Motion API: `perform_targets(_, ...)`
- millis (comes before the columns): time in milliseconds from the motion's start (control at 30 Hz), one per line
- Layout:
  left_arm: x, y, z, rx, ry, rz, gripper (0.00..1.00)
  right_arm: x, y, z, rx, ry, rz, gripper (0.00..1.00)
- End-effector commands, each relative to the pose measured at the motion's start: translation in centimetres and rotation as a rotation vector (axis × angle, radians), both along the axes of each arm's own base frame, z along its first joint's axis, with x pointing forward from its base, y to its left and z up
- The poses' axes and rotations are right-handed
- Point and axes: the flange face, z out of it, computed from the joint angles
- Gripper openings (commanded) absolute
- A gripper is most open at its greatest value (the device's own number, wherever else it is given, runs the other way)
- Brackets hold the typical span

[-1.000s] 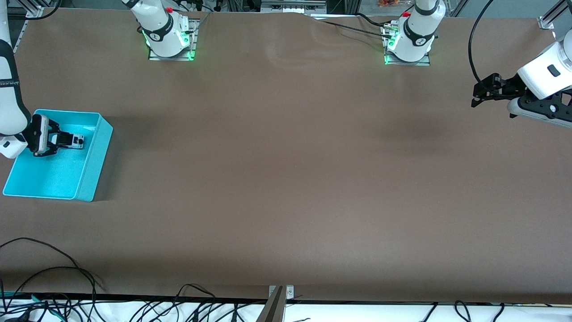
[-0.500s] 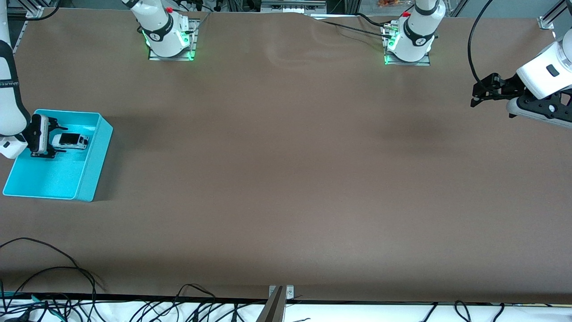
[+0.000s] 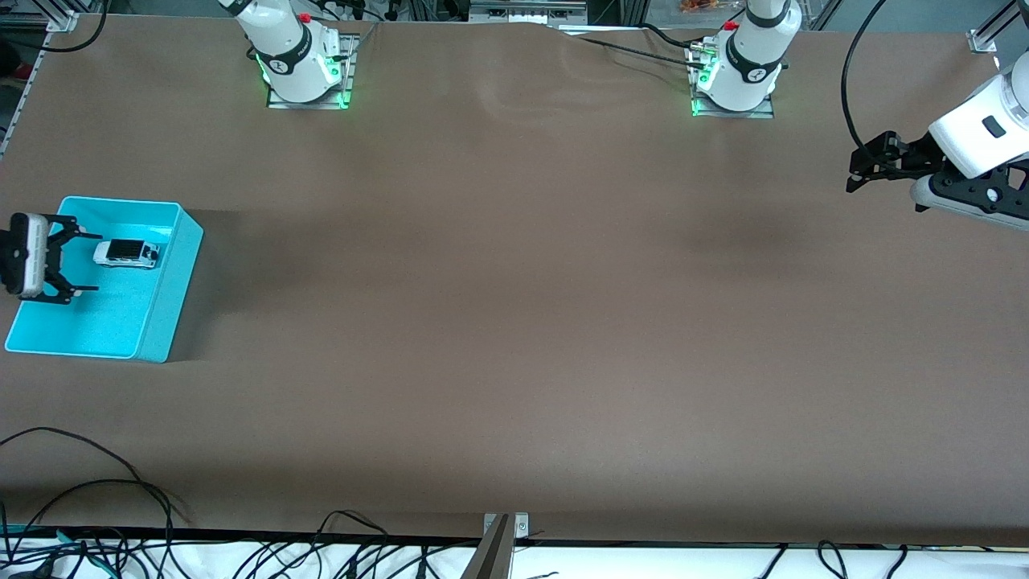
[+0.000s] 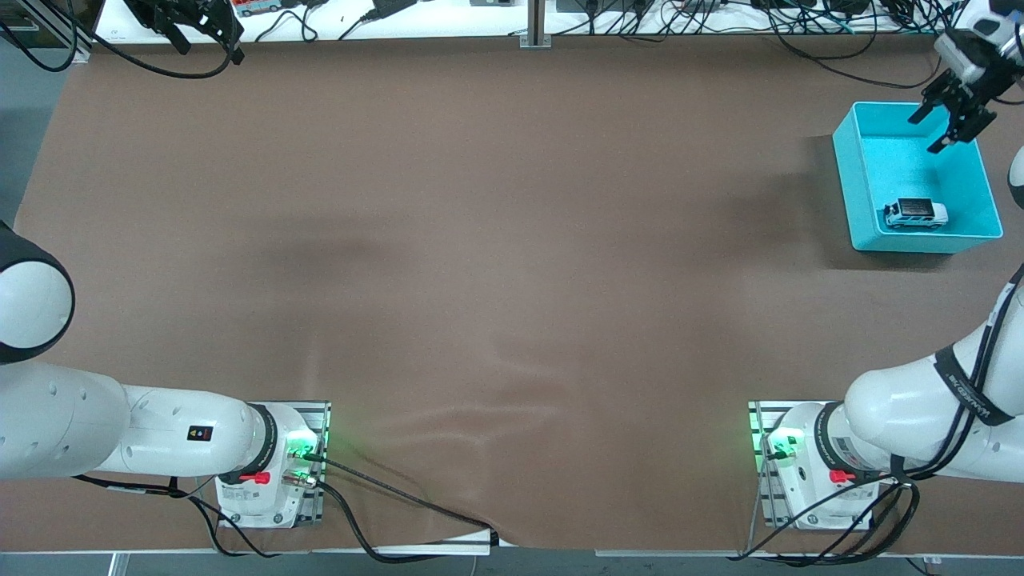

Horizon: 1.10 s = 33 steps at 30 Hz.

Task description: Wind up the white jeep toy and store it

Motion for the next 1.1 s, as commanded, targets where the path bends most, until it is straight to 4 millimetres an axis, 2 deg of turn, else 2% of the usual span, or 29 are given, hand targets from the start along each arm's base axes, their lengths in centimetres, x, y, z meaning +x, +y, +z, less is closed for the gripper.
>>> perform_targets(0, -0.3, -0.4, 0.5, -0.027, 0.003, 0.003, 1.0, 0.7, 2.8, 5.6, -0.016, 0.038, -0.13, 1.0)
perform_targets(133, -0.3, -0.4, 0.5, -0.027, 0.003, 0.003, 1.0, 0.9, 5.8, 9.1, -0.053, 0.071, -0.24, 1.0)
perform_targets(367, -0.3, -0.4, 0.5, -0.027, 0.003, 0.003, 1.0, 2.2, 12.5, 14.3, -0.14, 0.069, -0.445, 1.0)
perform_targets(600, -0.3, -0.4, 0.5, -0.027, 0.003, 0.003, 1.0, 3.3, 17.1, 16.7, -0.246, 0.077, -0.637, 1.0)
perform_targets(767, -0.3, -0.4, 0.5, -0.027, 0.003, 0.003, 1.0, 3.7, 21.1, 17.4, -0.331, 0.094, -0.778, 1.0)
perform_targets(833, -0.3, -0.3, 0.5, -0.027, 0.003, 0.005, 1.0, 3.8, 22.0, 17.9, -0.359, 0.096, -0.853, 1.0)
perform_targets(933, -0.3, -0.3, 0.6, -0.028, 0.001, -0.003, 1.0, 3.7, 23.7, 18.4, -0.398, 0.106, -0.937, 1.0)
perform_targets(1067, -0.3, -0.3, 0.5, -0.028, 0.003, -0.001, 1.0, 3.1, 25.8, 20.0, -0.421, 0.104, -1.047, 1.0)
